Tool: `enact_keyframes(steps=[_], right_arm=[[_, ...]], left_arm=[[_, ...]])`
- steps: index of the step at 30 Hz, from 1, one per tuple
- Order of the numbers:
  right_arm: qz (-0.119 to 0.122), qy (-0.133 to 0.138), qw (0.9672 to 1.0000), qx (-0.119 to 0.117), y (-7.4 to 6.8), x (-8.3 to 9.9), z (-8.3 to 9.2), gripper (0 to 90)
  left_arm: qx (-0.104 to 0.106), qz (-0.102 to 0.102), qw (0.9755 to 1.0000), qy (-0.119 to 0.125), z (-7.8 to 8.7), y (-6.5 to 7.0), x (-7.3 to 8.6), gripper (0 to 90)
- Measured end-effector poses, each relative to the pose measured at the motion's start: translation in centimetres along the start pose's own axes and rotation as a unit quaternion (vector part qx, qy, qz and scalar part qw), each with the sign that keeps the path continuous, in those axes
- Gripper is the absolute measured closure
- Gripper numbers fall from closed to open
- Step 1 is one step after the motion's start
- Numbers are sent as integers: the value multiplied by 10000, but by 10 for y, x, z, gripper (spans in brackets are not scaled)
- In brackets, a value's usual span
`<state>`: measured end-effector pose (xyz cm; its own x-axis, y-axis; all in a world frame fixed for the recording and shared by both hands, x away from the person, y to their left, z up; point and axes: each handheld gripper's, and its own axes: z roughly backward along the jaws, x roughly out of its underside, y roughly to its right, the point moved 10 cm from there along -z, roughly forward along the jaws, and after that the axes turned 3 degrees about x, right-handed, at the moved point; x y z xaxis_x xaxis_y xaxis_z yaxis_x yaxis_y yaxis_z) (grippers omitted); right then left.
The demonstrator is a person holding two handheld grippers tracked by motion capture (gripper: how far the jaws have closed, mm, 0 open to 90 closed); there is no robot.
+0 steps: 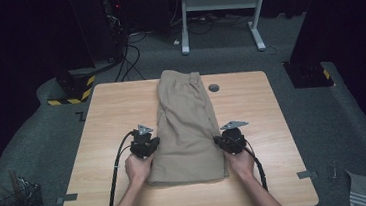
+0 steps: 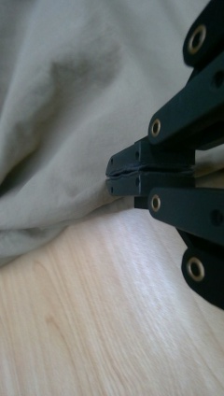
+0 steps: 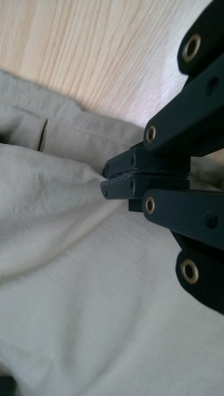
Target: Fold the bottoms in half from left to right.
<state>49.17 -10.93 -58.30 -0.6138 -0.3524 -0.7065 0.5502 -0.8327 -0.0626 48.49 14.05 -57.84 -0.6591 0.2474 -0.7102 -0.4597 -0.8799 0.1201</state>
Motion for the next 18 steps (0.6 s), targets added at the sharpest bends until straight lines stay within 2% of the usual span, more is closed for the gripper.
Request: enact_keyframes(steps=[1, 2, 3, 5, 6, 7, 8, 9, 10, 11, 12, 16, 17, 18], right_arm=[[29, 8, 10000, 9, 2, 2, 3, 897], [17, 12, 10000, -6, 3, 5, 7, 898], [-5, 20, 10000, -64, 3, 8, 11, 897], [-13, 5, 9999, -129, 1, 13, 15, 892], [81, -12, 9999, -122, -1, 16, 16, 882], [118, -33, 9999, -98, -2, 17, 17, 849], [172, 1, 9998, -48, -2, 17, 18, 803], [119, 49, 9999, -53, -1, 16, 20, 760], [119, 49, 9999, -53, -1, 16, 20, 760], [60, 101, 9999, -80, -1, 14, 21, 729], [-75, 212, 9997, -111, 1, 5, 23, 674], [-47, 307, 9994, -131, 1, -4, 22, 659], [-36, 296, 9995, -118, 1, -10, 17, 654], [-73, 294, 9994, -135, 1, -12, 14, 655]], left_arm=[[0, 0, 10000, 0, 0, 0, 0, 892], [155, 43, 9999, 33, 7, 3, 6, 892], [193, -6, 9998, 45, 10, 6, 9, 892], [155, -151, 9998, -1, 13, 13, 15, 891], [145, -181, 9997, 1, 14, 13, 16, 885], [136, -154, 9998, 48, 15, 14, 15, 862], [136, -154, 9998, 48, 15, 14, 15, 793], [229, -20, 9996, 181, 17, 13, 9, 722], [229, -20, 9996, 181, 17, 13, 9, 679], [268, 73, 9992, 289, 17, 12, 3, 679], [232, 120, 9990, 353, 16, 10, -4, 590], [206, 187, 9988, 398, 9, 8, -14, 542], [165, 236, 9991, 321, 2, 6, -16, 541], [165, 236, 9991, 321, 2, 6, -16, 541]])
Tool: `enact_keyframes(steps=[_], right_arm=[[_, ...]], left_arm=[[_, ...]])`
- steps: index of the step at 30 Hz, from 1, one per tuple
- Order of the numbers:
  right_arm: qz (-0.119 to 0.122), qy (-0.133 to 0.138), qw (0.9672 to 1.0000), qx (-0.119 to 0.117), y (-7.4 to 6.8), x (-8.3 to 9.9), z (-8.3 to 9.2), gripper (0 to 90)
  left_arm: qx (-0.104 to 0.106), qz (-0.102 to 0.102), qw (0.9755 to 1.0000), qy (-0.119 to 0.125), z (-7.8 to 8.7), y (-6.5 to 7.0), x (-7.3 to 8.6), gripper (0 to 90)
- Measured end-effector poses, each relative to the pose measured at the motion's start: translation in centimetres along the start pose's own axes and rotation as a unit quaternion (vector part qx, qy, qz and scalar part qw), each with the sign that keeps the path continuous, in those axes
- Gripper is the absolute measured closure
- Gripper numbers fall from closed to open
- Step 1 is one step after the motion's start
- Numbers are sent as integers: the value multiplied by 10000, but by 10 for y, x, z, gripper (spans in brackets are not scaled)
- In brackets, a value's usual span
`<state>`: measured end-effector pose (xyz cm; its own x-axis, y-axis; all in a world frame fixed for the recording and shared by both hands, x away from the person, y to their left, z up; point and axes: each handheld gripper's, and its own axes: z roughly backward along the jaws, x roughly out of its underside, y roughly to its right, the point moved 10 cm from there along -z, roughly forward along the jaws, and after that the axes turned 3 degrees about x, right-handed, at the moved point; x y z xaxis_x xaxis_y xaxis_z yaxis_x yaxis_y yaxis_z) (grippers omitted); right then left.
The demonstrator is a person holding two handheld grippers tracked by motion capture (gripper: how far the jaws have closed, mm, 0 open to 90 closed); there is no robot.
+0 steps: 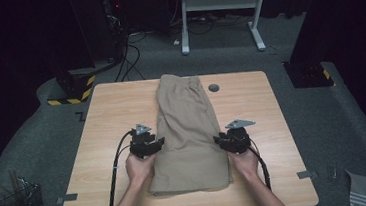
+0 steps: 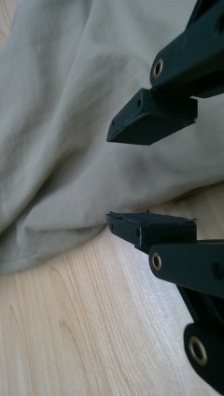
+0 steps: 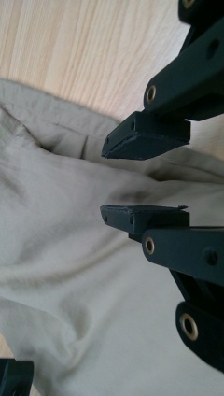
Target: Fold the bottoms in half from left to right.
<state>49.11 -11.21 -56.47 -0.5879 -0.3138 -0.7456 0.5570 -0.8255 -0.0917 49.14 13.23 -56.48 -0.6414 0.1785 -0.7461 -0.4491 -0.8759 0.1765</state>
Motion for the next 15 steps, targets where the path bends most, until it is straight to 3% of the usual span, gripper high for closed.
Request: enact_keyframes(steps=[4, 6, 7, 9, 11, 12, 15], right_arm=[[-86, -52, 9999, -61, 1, -2, -11, 712], [-90, -75, 9999, -64, 1, -2, -12, 764], [-18, -131, 9999, -57, 0, -1, -15, 872], [67, -170, 9998, -46, 0, 1, -15, 895], [58, -182, 9998, -44, 0, 2, -14, 897], [92, -188, 9998, 1, 2, 5, -11, 899], [90, -194, 9998, -50, 5, 14, -1, 899]], left_arm=[[-10, 54, 9999, -126, -11, -1, -1, 601], [29, 100, 9998, -156, -14, -2, 1, 689], [32, 109, 9998, -188, -15, -3, 2, 766], [-19, -28, 9995, -308, -15, -5, 6, 870], [-17, -64, 9994, -349, -14, -4, 7, 892], [3, -186, 9989, -427, -9, -3, 11, 895], [250, -186, 9987, -398, 2, 4, 22, 895]])
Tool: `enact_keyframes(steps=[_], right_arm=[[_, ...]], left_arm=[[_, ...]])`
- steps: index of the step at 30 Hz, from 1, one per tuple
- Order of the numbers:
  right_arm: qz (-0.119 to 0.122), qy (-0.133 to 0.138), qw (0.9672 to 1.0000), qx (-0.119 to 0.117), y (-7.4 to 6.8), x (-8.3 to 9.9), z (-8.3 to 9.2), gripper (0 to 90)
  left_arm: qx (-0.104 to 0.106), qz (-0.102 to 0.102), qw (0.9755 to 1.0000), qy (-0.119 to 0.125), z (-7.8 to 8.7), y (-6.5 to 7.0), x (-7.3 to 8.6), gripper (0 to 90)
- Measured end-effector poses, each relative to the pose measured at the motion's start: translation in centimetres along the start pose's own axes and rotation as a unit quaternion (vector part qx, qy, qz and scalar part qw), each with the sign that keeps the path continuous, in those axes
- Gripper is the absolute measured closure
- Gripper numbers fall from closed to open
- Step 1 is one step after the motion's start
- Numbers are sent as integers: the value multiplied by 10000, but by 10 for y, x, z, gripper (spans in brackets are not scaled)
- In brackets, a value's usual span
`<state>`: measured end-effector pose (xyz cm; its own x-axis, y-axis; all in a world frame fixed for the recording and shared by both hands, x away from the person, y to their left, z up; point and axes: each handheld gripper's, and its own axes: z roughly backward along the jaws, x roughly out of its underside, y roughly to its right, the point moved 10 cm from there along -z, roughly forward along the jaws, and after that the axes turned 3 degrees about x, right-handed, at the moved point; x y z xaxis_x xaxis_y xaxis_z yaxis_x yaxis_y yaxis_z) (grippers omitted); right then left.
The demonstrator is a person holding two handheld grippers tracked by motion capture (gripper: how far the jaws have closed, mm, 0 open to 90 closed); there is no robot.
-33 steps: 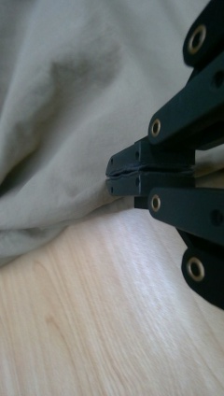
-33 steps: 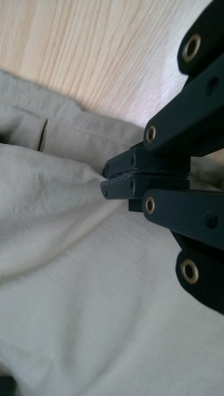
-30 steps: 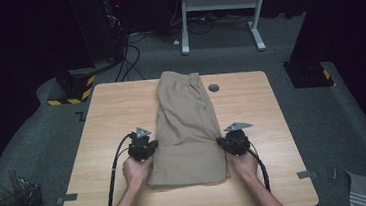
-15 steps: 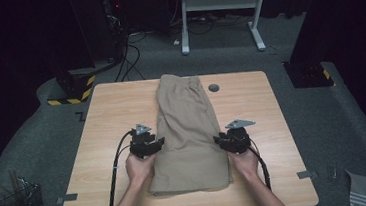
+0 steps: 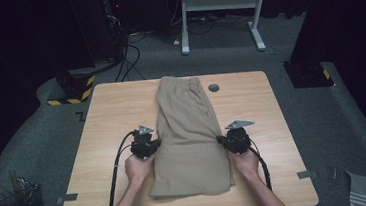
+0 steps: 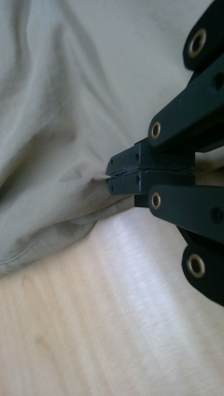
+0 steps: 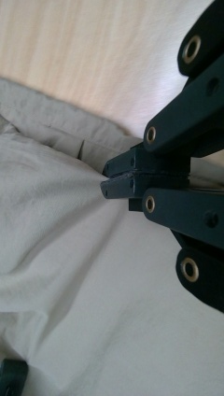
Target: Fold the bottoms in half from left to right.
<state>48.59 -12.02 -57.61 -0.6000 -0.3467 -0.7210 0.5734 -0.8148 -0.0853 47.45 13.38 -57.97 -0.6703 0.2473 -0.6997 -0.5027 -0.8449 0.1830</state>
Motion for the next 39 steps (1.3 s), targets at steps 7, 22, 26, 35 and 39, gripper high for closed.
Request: enact_keyframes(steps=[7, 22, 26, 35, 39], right_arm=[[287, -150, 9995, -18, -11, 13, 8, 754], [-107, -12, 9999, -114, -3, -19, -19, 897], [-97, -63, 9999, -111, 3, -8, -11, 900], [-40, 34, 9999, -135, -4, -9, 4, 693], [-282, 142, 9995, -87, 4, -23, -1, 671]], left_arm=[[-18, 83, 9998, 160, 10, 3, 3, 725], [-277, 300, 9991, 89, -20, -13, -25, 884], [-84, 418, 9991, 37, -13, -12, -18, 897], [-324, 244, 9990, 204, -2, -12, -21, 601], [-354, 372, 9981, 341, -7, -16, -30, 555]])
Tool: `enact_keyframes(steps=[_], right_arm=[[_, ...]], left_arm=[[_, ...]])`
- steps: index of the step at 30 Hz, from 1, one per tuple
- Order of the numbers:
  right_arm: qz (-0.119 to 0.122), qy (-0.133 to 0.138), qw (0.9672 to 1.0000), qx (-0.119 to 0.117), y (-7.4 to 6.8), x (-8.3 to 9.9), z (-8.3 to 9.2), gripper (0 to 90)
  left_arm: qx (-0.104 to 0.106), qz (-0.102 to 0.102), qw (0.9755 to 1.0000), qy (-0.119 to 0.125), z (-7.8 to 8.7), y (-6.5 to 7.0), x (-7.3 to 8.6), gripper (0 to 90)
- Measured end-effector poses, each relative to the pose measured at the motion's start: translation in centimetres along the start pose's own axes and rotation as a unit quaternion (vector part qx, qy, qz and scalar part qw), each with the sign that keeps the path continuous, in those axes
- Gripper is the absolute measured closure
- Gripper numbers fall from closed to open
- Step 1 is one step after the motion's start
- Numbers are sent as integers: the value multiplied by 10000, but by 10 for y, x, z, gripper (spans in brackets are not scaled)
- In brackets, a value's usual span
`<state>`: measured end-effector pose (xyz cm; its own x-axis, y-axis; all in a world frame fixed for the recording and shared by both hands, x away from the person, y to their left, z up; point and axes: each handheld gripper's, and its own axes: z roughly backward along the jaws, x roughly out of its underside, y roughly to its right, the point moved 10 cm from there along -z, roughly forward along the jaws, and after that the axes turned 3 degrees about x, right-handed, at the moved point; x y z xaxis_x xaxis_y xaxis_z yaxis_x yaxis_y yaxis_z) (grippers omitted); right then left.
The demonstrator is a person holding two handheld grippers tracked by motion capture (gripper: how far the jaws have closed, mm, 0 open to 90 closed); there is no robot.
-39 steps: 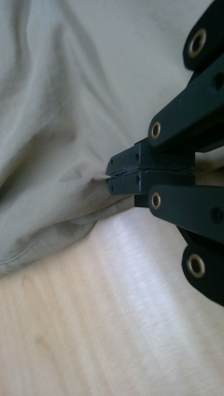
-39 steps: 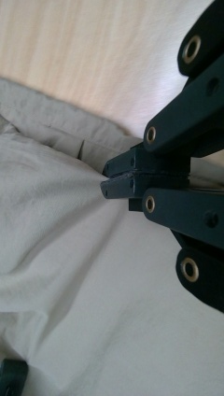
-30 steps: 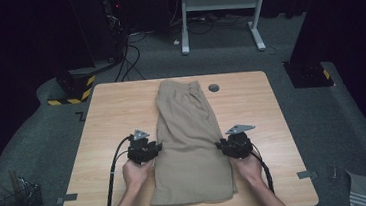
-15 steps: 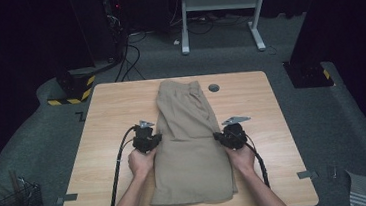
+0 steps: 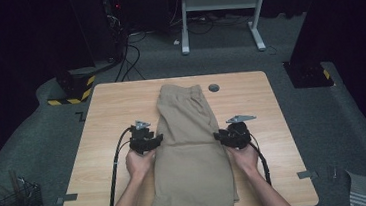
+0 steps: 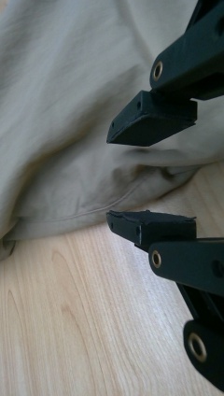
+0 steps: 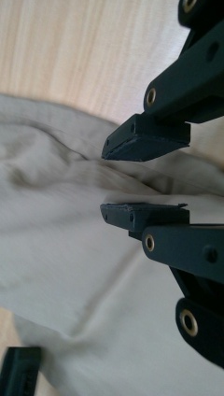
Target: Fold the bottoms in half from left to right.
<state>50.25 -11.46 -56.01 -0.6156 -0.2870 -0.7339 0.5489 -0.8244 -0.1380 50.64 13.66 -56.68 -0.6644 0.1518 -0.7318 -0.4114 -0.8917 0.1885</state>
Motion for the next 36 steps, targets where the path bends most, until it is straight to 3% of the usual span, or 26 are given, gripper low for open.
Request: enact_keyframes(steps=[4, 7, 8, 13, 17, 18, 20, 22, 24, 31, 36], right_arm=[[-95, -166, 9998, -17, -1, -3, -13, 703], [173, -312, 9994, -4, -5, 2, -19, 878], [262, -324, 9991, 13, -7, 4, -19, 892], [413, -440, 9982, -58, -13, 19, -5, 899], [759, -566, 9955, -85, -29, 37, 7, 882], [772, -525, 9956, -75, -30, 37, 9, 843], [612, -308, 9976, -75, -29, 28, 14, 755], [414, -143, 9990, -51, -23, 20, 16, 727], [255, -71, 9996, 65, -15, 11, 12, 725], [-69, -64, 9994, 324, 0, -8, -20, 655], [-275, -94, 9990, 344, 4, -7, -35, 611]], left_arm=[[42, -57, 10000, -45, -9, 4, -1, 635], [47, -186, 9996, -202, -14, 5, 4, 834], [56, -209, 9995, -245, -14, 5, 7, 876], [396, -188, 9984, -345, 3, 10, 29, 897], [378, -345, 9981, -355, 15, 16, 39, 875], [335, -363, 9984, -265, 16, 15, 36, 819], [361, -252, 9989, -137, 15, 13, 28, 716], [247, -268, 9993, -46, 10, 10, 21, 631], [210, -210, 9996, 23, 4, 9, 15, 614], [129, -362, 9992, -119, -11, 7, 14, 691], [139, -528, 9983, -187, -16, 11, 16, 773]])
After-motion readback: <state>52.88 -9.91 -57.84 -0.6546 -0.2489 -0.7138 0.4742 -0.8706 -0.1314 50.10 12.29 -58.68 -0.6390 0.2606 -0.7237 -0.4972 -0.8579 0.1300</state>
